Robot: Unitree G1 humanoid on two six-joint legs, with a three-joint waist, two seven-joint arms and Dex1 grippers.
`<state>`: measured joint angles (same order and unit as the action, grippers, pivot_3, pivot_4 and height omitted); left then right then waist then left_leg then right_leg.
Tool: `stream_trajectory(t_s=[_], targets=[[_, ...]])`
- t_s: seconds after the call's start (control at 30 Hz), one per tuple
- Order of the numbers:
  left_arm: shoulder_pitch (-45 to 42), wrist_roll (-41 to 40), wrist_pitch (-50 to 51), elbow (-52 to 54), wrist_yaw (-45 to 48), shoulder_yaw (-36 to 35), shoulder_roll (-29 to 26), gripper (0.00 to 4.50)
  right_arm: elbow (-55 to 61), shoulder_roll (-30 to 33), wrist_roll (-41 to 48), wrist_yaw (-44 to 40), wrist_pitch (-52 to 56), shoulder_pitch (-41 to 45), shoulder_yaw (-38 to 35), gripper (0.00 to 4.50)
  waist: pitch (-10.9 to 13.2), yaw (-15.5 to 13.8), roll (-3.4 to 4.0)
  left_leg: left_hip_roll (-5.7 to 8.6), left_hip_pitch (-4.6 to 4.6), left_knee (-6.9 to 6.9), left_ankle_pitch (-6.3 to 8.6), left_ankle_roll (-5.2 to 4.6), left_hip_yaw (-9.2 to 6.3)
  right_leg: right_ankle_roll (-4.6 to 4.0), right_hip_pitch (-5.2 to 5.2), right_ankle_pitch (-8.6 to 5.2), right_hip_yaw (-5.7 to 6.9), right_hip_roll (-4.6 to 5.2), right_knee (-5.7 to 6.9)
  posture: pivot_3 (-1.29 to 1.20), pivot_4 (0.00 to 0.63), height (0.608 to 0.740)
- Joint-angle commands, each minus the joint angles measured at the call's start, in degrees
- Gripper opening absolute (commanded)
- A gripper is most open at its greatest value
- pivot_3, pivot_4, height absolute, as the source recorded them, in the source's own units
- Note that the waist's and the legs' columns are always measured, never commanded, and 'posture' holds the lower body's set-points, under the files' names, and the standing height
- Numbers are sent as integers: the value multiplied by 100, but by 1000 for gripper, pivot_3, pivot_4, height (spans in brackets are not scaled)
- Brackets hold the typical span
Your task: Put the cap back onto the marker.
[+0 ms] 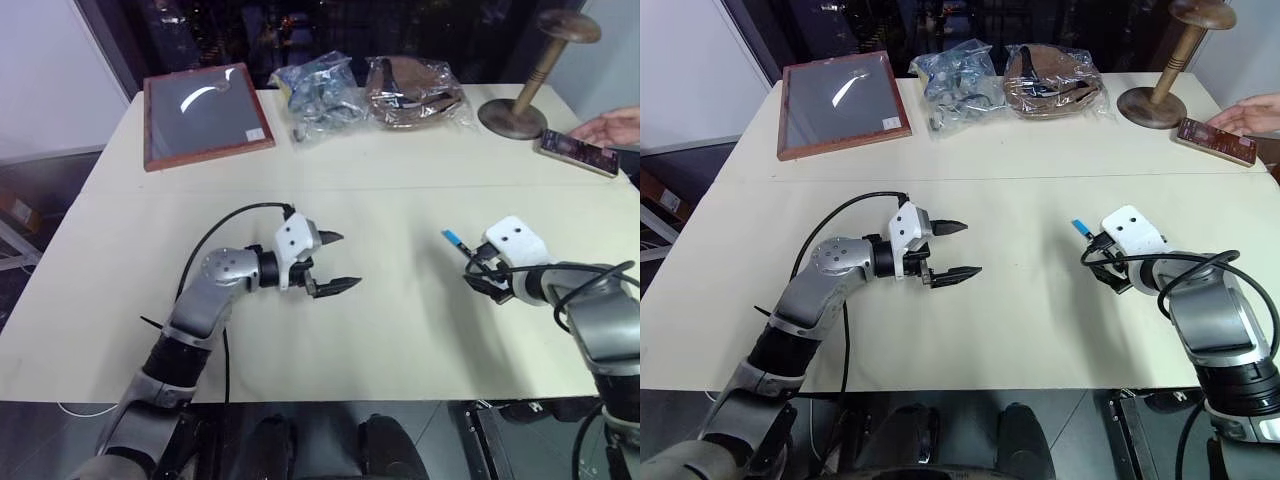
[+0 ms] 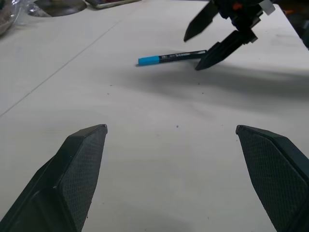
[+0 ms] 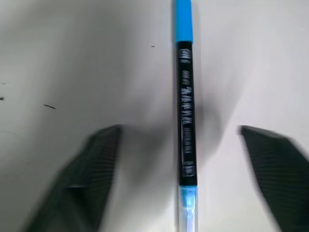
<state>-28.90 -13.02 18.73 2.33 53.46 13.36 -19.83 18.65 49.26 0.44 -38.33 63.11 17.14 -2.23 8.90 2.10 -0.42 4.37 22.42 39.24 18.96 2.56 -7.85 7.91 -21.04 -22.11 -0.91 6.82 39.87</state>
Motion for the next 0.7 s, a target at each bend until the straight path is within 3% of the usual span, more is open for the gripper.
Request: stream_trajectory(t_s=[0.03, 0.47, 0.7], targets=[[-59, 6, -144, 41, 17, 18, -4, 4500, 49, 195, 91, -49, -121, -46, -3, 4460, 0, -8, 0, 0, 0, 0, 0, 0, 0, 0, 0, 0, 0, 0, -1, 0, 150, 740], [-396, 176, -458, -639, 236, 230, 72, 4500, 1167, 1307, 671, -608, 279, -514, -677, 4460, 0, -142, 0, 0, 0, 4, 0, -1, -1, 0, 21, 0, 6, -1, -50, 0, 150, 740], [-472, 211, -605, -858, 331, 293, 182, 4500, 1768, 1439, 1039, -646, 717, -744, -1103, 4460, 0, -138, 0, 0, 0, 4, 1, -1, 4, 0, 30, 0, 14, -1, -50, 0, 150, 740]])
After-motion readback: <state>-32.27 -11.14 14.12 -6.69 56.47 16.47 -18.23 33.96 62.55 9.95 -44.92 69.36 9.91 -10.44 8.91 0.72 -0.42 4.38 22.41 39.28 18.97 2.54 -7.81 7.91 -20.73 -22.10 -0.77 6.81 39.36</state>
